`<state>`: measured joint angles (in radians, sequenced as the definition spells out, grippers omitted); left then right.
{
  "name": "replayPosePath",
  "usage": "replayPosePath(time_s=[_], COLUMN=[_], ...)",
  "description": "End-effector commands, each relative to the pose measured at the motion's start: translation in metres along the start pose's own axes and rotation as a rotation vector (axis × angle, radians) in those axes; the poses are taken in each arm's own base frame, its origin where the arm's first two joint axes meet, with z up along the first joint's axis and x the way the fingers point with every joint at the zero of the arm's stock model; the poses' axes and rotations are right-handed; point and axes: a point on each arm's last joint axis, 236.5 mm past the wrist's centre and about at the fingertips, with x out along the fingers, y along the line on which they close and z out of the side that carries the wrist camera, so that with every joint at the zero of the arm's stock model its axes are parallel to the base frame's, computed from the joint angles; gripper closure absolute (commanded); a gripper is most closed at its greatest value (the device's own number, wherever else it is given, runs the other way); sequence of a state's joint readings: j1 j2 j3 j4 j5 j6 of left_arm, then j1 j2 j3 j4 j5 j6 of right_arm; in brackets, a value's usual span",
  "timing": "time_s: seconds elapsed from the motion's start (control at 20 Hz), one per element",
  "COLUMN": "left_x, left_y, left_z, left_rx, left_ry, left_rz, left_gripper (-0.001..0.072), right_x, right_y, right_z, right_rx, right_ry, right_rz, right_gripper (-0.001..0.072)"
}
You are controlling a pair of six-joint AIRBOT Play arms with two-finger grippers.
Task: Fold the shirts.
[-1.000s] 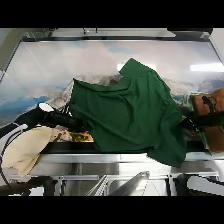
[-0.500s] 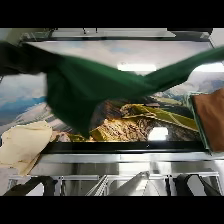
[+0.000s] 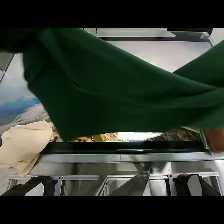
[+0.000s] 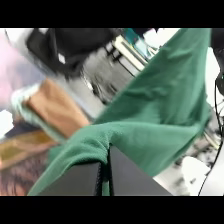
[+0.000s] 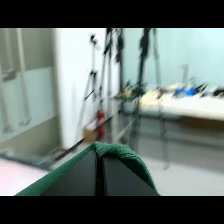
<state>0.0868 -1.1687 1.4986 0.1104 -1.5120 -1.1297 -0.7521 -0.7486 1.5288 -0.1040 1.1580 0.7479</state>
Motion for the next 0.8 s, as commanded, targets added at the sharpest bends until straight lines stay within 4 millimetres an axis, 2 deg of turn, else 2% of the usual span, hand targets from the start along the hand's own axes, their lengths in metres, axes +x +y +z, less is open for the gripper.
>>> replayPosePath(time_s=[0.0,0.1,0.2,0.25,0.3,0.35,0.4,0.45,0.5,0.55,0.6,0.65,0.75], left_x=[0.023,0.022,0.014,0.009,0.006,0.002,-0.003,-0.009,-0.018,-0.028,-0.041,-0.055,-0.070], left_y=[0.107,0.185,0.264,0.295,0.319,0.339,0.356,0.365,0.367,0.363,0.355,0.347,0.324], left_z=[-0.029,-0.040,-0.062,-0.077,-0.088,-0.094,-0.095,-0.089,-0.075,-0.059,-0.043,-0.034,-0.029], left_rx=[-0.191,-0.295,-0.374,-0.423,-0.475,-0.521,-0.546,-0.558,-0.556,-0.542,-0.534,-0.542,-0.551], left_ry=[0.113,0.128,0.161,0.186,0.193,0.184,0.168,0.140,0.102,0.066,0.041,0.042,0.088], left_rz=[0.060,0.152,0.249,0.278,0.280,0.269,0.269,0.252,0.217,0.185,0.158,0.153,0.116], left_gripper=[0.0675,0.0675,0.0673,0.0657,0.0451,0.0357,0.0357,0.0357,0.0269,0.0057,-0.0008,0.0012,0.0010], right_x=[0.051,0.098,0.140,0.156,0.168,0.175,0.181,0.185,0.187,0.188,0.188,0.184,0.167], right_y=[-0.042,-0.057,-0.070,-0.074,-0.081,-0.093,-0.109,-0.124,-0.134,-0.142,-0.146,-0.149,-0.151], right_z=[-0.102,-0.205,-0.328,-0.383,-0.434,-0.473,-0.503,-0.520,-0.523,-0.517,-0.503,-0.487,-0.453], right_rx=[0.234,0.394,0.526,0.581,0.635,0.676,0.714,0.745,0.760,0.767,0.762,0.759,0.766], right_ry=[0.214,0.385,0.569,0.633,0.675,0.690,0.684,0.665,0.651,0.634,0.616,0.603,0.595], right_rz=[0.154,0.197,0.161,0.132,0.084,0.018,-0.058,-0.113,-0.130,-0.128,-0.114,-0.092,-0.029], right_gripper=[0.0694,0.0695,0.0694,0.0694,0.0693,0.0693,0.0673,0.0484,0.0307,0.0270,0.0270,0.0272,0.0278])
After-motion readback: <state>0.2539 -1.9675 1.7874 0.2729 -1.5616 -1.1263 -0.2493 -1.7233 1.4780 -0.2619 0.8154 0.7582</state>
